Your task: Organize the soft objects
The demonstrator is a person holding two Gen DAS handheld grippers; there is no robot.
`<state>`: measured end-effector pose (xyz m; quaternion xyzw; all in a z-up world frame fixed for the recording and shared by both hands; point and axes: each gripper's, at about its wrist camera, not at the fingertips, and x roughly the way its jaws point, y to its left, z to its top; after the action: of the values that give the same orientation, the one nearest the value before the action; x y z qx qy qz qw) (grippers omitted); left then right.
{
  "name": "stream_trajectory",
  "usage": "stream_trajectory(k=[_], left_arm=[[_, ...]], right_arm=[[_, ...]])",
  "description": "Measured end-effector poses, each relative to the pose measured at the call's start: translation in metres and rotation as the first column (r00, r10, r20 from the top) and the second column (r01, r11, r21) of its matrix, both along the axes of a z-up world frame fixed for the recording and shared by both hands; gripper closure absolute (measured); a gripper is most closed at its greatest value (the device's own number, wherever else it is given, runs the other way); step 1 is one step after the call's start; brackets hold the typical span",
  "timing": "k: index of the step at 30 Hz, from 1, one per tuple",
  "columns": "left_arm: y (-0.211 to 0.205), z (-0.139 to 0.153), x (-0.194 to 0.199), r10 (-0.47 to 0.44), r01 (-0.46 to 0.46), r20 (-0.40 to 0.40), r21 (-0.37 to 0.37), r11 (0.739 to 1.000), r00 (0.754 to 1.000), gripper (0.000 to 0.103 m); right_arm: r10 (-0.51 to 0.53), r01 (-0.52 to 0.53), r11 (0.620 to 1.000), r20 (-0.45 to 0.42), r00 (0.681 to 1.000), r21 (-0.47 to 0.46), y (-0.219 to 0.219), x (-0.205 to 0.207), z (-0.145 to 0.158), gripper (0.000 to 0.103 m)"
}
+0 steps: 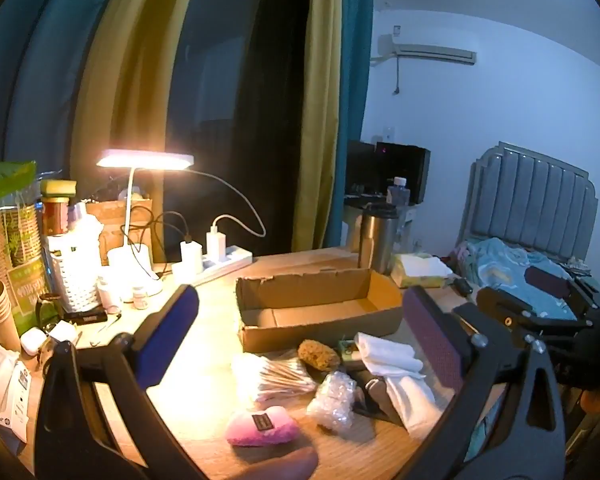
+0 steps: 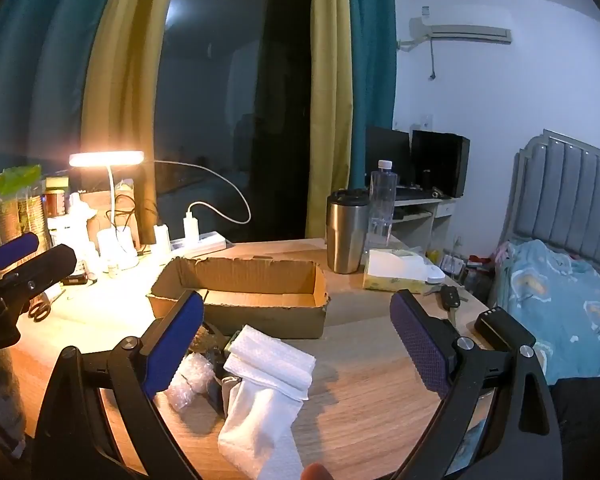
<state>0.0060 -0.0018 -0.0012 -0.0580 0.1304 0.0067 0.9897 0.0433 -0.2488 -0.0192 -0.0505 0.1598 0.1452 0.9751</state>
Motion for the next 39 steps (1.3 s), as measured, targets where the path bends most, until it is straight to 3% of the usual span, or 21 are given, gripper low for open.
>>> stream_trajectory(k=[39], left_arm=[[0.0083, -0.0007, 0.0051, 0.003, -0.003, -0.001, -0.013, 1.000, 1.000, 0.000]], right_arm=[[0.004, -0.004, 1.000, -0.005, 1.000, 0.019, 0.0023, 0.0100, -0.0023, 0.007]])
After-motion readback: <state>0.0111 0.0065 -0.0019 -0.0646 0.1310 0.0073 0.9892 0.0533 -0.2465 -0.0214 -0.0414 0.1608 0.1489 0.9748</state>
